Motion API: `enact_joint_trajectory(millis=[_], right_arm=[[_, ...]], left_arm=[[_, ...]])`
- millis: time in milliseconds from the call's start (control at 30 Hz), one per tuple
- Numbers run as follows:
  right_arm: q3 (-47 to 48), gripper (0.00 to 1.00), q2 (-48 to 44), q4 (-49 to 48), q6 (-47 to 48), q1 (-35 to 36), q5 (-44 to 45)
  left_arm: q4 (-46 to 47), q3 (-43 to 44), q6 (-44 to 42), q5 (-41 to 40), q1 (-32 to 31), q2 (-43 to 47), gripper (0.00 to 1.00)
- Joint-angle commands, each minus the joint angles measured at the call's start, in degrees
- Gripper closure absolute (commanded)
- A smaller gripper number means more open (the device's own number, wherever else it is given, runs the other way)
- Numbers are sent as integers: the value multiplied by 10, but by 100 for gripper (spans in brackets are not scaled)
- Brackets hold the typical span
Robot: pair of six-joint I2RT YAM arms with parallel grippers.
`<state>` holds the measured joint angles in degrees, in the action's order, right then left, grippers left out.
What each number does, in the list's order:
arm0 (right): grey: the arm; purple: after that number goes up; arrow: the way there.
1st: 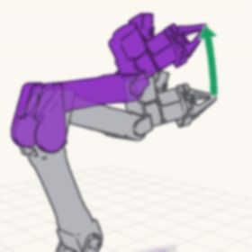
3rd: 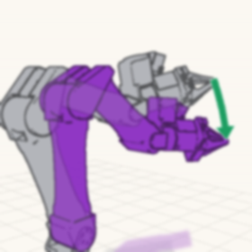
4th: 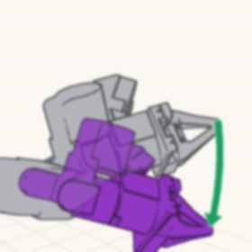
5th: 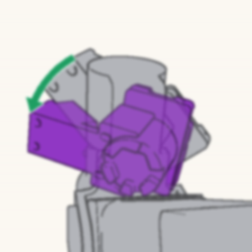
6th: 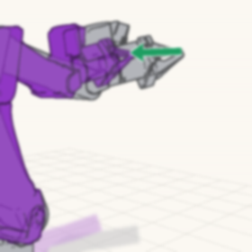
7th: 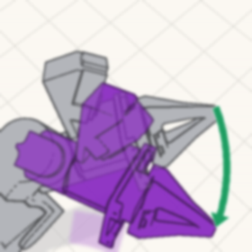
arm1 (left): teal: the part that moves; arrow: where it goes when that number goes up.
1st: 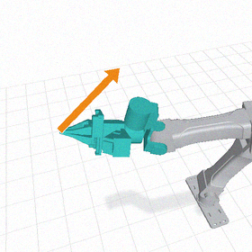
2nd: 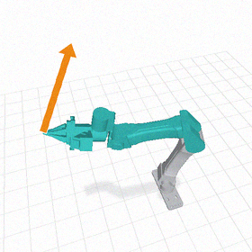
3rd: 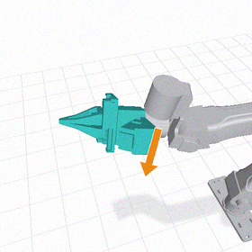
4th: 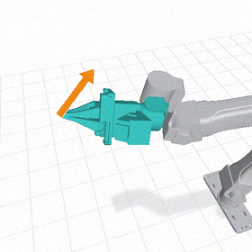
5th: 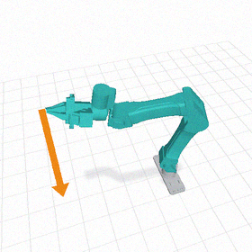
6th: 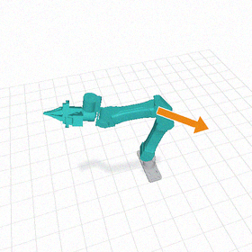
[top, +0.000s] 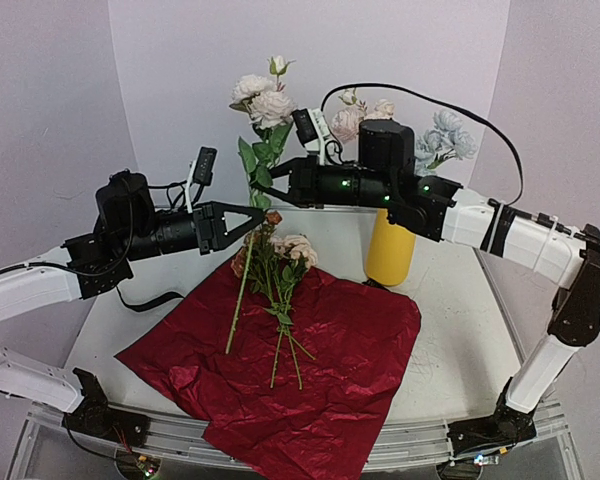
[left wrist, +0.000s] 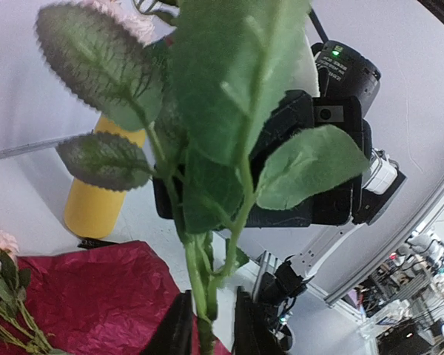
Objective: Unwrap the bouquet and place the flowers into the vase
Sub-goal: Pick up the fake flower from the wrapping paper.
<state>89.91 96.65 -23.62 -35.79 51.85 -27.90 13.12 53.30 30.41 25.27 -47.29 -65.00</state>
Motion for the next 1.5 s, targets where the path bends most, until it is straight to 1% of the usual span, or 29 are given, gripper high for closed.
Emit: enact_joint_trajectory(millis=[0,33,67,100,167,300,400,533,600,667,767,867,1133,1267,1467], right_arm=[[-12,100,-48,-27,42,3,53],[-21,100,-57,-18,56,2,74],[-26,100,-68,-4,72,2,106],[-31,100,-79,11,91,2,141],[-36,100,-103,42,134,2,203],[-32,100,-131,106,226,2,327],[-25,100,-143,136,289,2,425],[-20,100,-161,144,362,2,565],[-7,100,-164,144,403,0,617],[10,100,-164,144,437,-3,649],[35,100,-161,143,477,-14,679],[59,100,-159,141,485,-40,681],[136,100,-145,139,465,-117,607],[167,100,-121,137,462,-133,600],[188,100,-96,136,458,-137,592]], left_arm=[[28,15,-16,-16,-5,-1,51],[28,10,-14,-35,-5,1,42],[28,6,-15,-48,-5,3,36],[28,2,-16,-59,-5,5,33],[28,-3,-20,-71,-5,6,29],[28,-8,-27,-82,-5,3,28],[28,-9,-30,-83,-5,-3,28],[28,-7,-31,-81,-5,-11,28],[28,-4,-31,-81,-5,-16,29],[27,-3,-32,-80,-5,-20,29],[27,-1,-32,-80,-5,-24,30],[27,0,-32,-80,-5,-27,30],[27,0,-30,-86,-5,-34,30],[27,-3,-29,-93,-5,-35,30],[27,-6,-30,-94,-5,-39,30]])
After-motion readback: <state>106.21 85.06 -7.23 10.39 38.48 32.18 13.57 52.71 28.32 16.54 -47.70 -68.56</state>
